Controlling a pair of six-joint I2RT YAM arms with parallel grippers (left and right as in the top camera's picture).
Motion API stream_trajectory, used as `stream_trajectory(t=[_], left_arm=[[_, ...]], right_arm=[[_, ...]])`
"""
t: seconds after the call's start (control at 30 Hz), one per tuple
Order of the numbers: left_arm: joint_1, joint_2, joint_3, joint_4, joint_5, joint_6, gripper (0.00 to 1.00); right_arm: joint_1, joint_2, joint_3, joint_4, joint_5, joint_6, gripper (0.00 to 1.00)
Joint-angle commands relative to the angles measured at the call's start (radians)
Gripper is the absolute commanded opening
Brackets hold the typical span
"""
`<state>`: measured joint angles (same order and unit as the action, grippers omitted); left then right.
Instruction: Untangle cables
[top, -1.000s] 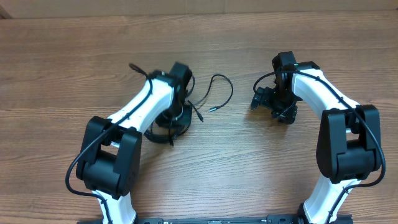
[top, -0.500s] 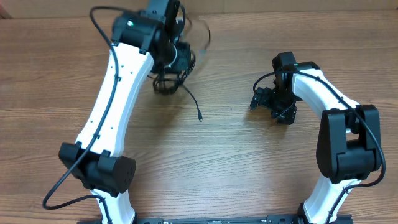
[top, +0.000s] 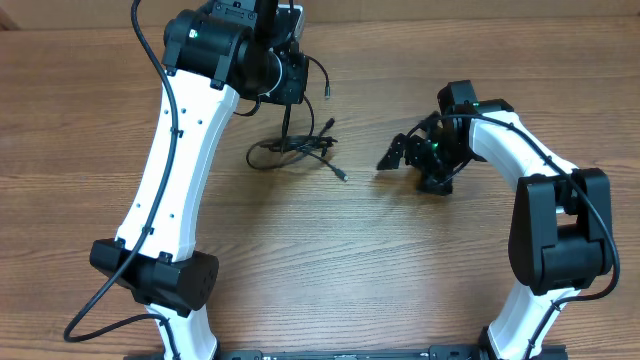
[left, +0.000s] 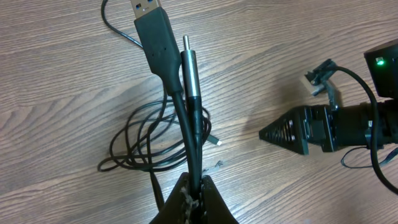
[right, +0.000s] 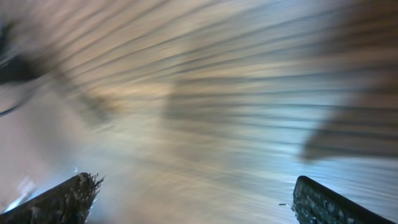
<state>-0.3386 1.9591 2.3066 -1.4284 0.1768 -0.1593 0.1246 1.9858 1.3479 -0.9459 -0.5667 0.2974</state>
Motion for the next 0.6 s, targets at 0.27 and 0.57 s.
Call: stream_trajectory(t=[0.27,0.57], left_arm=[[0.005,-0.003,0.019,-0.026,-0.161,-0.108,0.04],[0.004,-0.003,0.019,-0.034,-0.119,-0.111,0.04]], right_arm=[[0.000,0.003,-0.002,0.007,-0.207,-0.043,1.00],[0.010,0.003,-0.002,0.102,-0.274,0.211,0.99]])
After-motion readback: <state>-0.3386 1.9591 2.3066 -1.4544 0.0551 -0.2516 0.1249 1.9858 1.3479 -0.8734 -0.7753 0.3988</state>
